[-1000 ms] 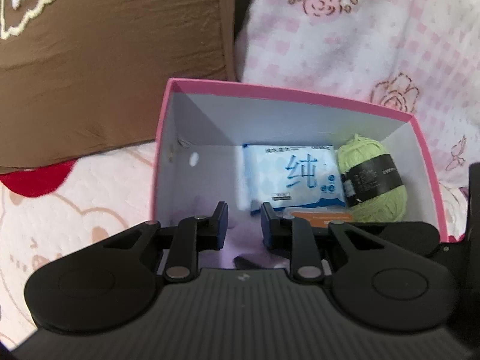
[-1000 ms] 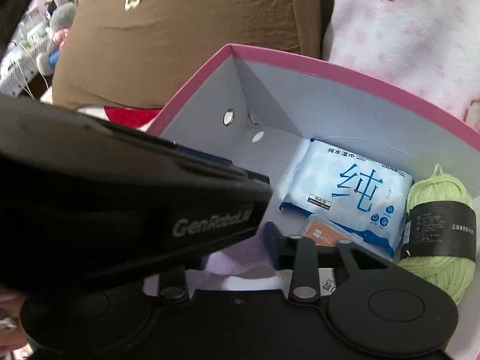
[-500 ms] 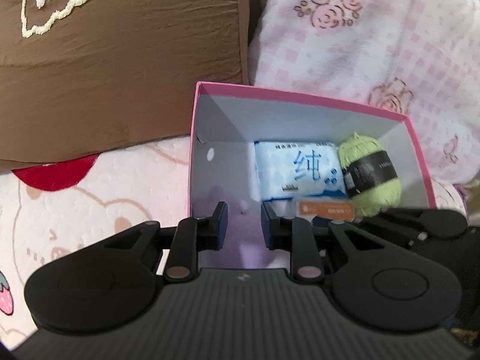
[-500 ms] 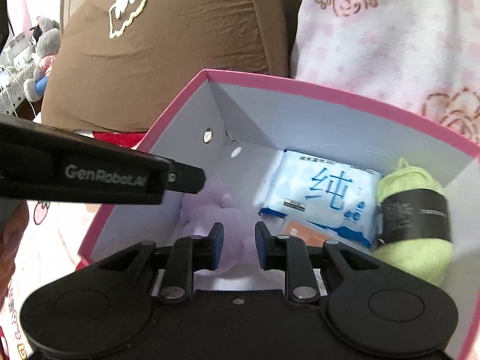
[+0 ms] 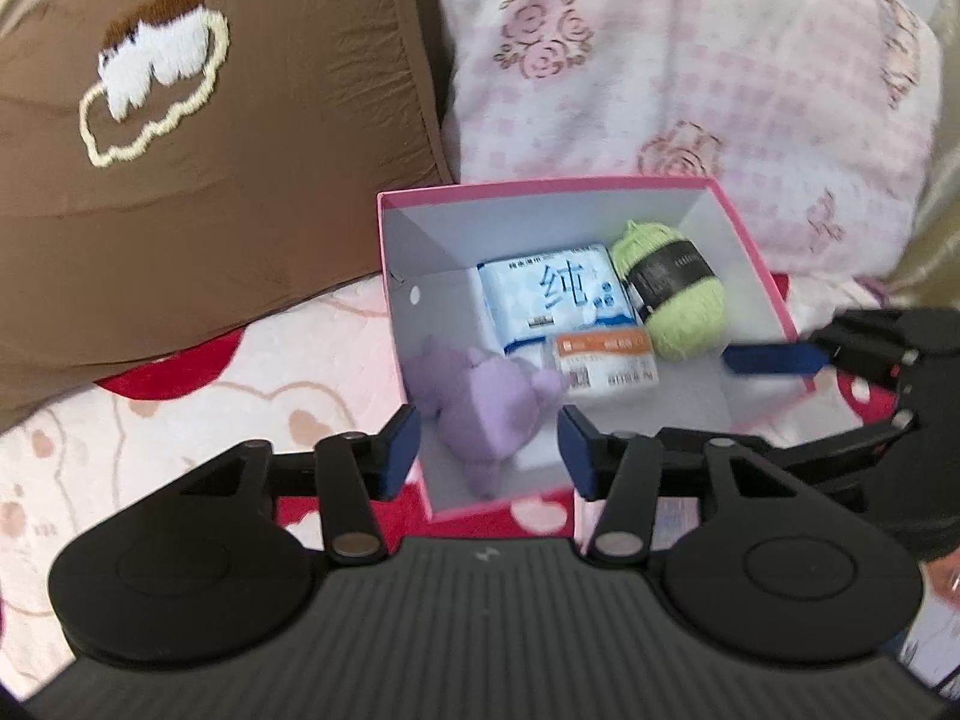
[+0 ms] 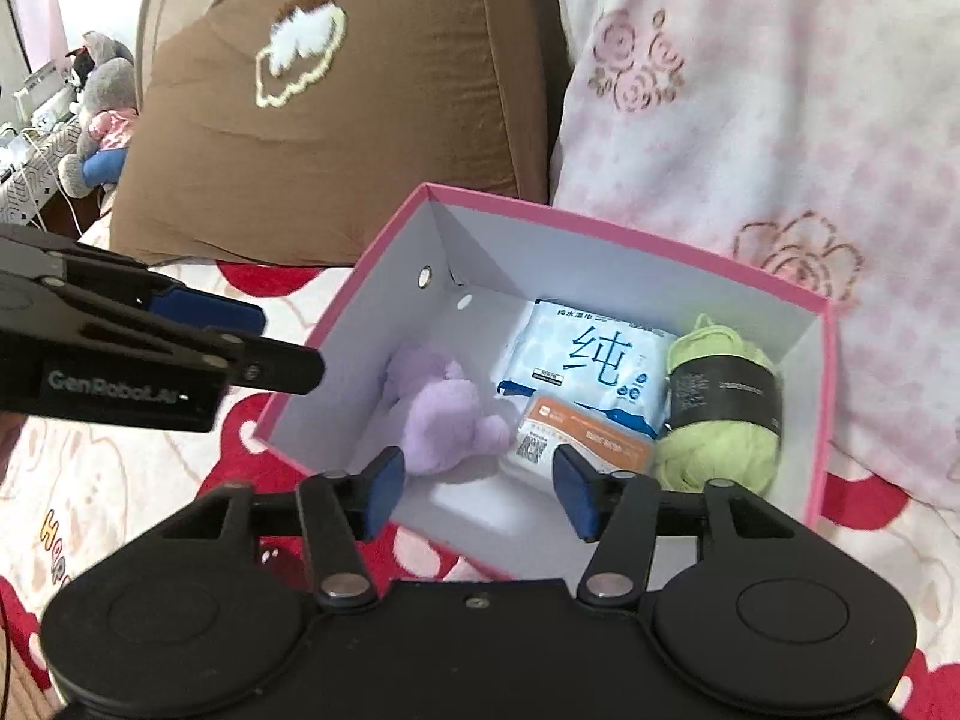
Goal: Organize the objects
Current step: 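Open the left tool to release the plush toy and withdraw, then move the left tool toward the orange makeup sponge on the blanket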
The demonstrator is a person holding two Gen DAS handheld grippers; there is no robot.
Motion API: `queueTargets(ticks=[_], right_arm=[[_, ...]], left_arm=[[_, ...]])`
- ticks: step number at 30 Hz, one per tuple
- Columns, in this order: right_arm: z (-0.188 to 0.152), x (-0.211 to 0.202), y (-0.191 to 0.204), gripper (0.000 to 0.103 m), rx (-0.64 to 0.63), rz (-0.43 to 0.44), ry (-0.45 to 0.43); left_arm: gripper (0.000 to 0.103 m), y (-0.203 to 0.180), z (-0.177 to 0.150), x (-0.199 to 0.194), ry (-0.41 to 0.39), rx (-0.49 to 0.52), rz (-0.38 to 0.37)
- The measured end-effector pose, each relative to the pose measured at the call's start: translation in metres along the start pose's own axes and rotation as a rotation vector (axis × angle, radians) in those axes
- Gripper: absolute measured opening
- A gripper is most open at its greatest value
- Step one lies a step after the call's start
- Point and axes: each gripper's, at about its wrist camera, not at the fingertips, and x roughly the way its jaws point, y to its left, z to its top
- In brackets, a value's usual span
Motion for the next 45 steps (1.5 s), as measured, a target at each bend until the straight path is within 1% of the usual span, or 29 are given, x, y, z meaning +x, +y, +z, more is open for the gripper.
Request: queueTargets(ticks=[1, 2, 3, 4, 7, 11, 13, 15, 18, 23, 26, 30, 32, 36, 41, 45], right_arm=[[-0.005, -0.009, 0.002, 0.072, -0.007, 0.005, -0.017], [-0.008, -0.017, 0.005, 0.078, -0.013, 0.010, -0.031], [-0.012, -0.025, 0.007, 0.081, -0.019, 0.015, -0.046], [-0.015, -0.032, 0.010, 0.082, -0.026, 0.019, -0.056], [-0.022, -0.047, 0.019, 0.083, -0.055, 0.034, -0.038], [-0.034, -0.065, 0.026, 0.083, -0.076, 0.064, -0.022], [-0.040, -0.074, 0.028, 0.083, -0.070, 0.090, -0.008], [-0.048, -0.083, 0.030, 0.083, -0.067, 0.130, 0.013], [-0.064, -0.098, 0.034, 0.083, -0.076, 0.167, 0.041], [-0.092, -0.118, 0.044, 0.083, -0.063, 0.240, 0.080], [-0.112, -0.120, 0.056, 0.083, -0.057, 0.282, 0.115], [-0.138, -0.115, 0.074, 0.082, -0.095, 0.310, 0.165], [-0.148, -0.111, 0.081, 0.082, -0.112, 0.326, 0.205], [-0.160, -0.112, 0.093, 0.082, -0.138, 0.361, 0.244], [-0.170, -0.108, 0.099, 0.082, -0.124, 0.397, 0.292], [-0.186, -0.089, 0.102, 0.081, -0.064, 0.455, 0.357]], left_arm=[[0.057, -0.001, -0.004, -0.006, 0.003, 0.016, 0.000], [0.058, -0.001, -0.010, -0.012, 0.010, 0.029, -0.001], [0.060, -0.001, -0.016, -0.019, 0.023, 0.043, -0.002], [0.060, -0.002, -0.023, -0.027, 0.040, 0.062, -0.007], [0.060, -0.001, -0.041, -0.045, 0.080, 0.101, -0.043], [0.060, 0.001, -0.057, -0.066, 0.112, 0.111, -0.088], [0.060, 0.002, -0.062, -0.075, 0.120, 0.114, -0.088], [0.060, 0.000, -0.066, -0.082, 0.130, 0.131, -0.093], [0.060, -0.004, -0.071, -0.092, 0.148, 0.159, -0.097], [0.060, -0.019, -0.087, -0.109, 0.166, 0.215, -0.121], [0.061, -0.028, -0.099, -0.115, 0.181, 0.239, -0.135], [0.061, -0.034, -0.116, -0.116, 0.209, 0.251, -0.148], [0.061, -0.037, -0.126, -0.115, 0.246, 0.254, -0.167], [0.061, -0.043, -0.143, -0.112, 0.300, 0.272, -0.176], [0.061, -0.050, -0.164, -0.107, 0.347, 0.293, -0.181], [0.061, -0.054, -0.181, -0.096, 0.378, 0.291, -0.209]])
